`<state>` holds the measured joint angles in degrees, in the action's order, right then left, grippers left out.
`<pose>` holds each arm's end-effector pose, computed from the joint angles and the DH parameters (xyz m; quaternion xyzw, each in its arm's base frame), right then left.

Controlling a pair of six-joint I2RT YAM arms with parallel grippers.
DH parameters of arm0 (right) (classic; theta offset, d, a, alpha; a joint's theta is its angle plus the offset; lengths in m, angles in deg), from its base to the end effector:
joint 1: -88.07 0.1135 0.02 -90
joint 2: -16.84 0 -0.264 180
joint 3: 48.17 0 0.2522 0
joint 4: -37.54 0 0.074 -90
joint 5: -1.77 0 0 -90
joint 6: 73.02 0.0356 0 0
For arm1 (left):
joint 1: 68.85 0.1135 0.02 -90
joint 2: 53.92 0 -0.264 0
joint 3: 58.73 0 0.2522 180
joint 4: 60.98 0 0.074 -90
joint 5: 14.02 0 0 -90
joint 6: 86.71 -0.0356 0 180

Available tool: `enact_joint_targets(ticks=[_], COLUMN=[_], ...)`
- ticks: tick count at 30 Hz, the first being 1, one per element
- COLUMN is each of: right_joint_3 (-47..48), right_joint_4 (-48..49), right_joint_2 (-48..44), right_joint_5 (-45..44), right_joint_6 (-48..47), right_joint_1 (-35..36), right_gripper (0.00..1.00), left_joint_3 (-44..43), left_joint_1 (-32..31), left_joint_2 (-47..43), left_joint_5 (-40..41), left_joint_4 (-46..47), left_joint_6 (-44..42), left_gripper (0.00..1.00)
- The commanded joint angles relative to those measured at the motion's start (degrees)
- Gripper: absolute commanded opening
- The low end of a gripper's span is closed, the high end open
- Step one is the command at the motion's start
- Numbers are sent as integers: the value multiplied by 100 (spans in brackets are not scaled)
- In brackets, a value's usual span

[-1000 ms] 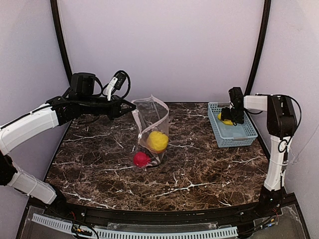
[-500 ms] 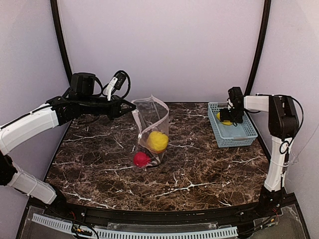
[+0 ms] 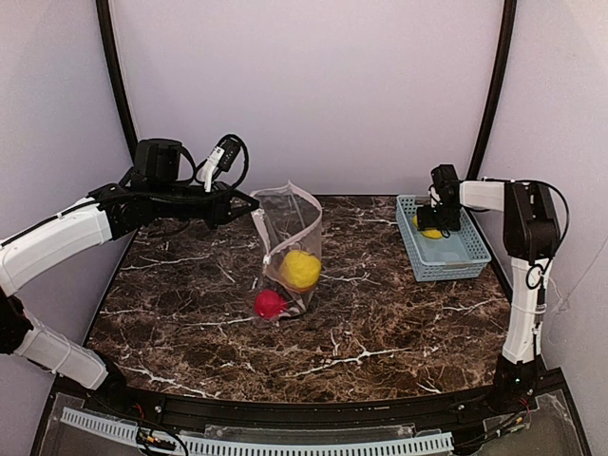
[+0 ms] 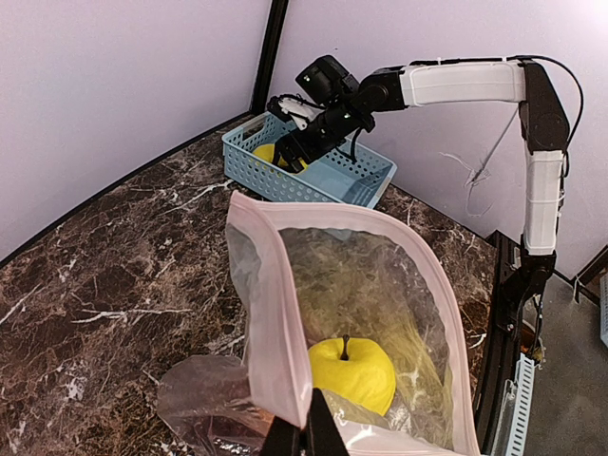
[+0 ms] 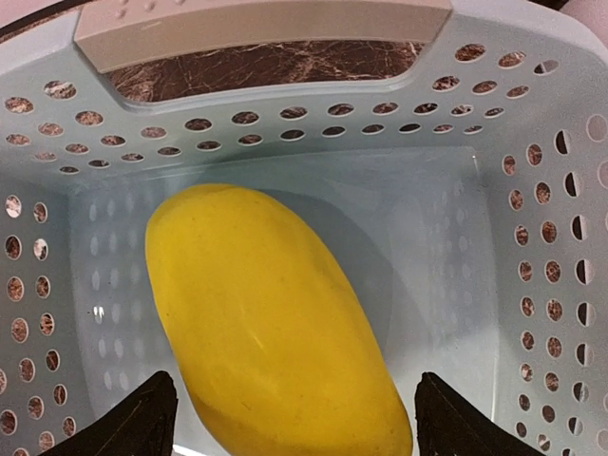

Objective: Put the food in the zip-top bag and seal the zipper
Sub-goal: Pick up the fake fruit from the bin.

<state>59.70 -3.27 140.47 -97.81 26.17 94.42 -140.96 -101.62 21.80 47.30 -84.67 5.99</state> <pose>0.4668 0.0460 0.1738 0.0477 0.9535 -0.0405 0.2948 0.2480 -0.1800 0.3669 0.3442 0.7149 -0.3650 0.4870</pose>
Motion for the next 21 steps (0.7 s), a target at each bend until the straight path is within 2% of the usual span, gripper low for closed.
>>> enact_joint_targets(ticks=[1,13,21], right_joint_3=[228,180,-67], right_joint_4=[-70,-57,15], right_joint_2=[167,146,-189], right_joint_5=[23,91,124], right_joint_6=[-174,-208,-203], right_joint_1=[0,-2,0], right_gripper=[82,51,48], left_joint_3=[35,35,35], left_joint_1=[0,-1,4], left_joint_2=[-123,-119,-124], left_joint_5=[-67,-58,-50], left_joint_4=[50,46,40], left_joint_6=[11,2,-5], left_gripper=[1,1,1])
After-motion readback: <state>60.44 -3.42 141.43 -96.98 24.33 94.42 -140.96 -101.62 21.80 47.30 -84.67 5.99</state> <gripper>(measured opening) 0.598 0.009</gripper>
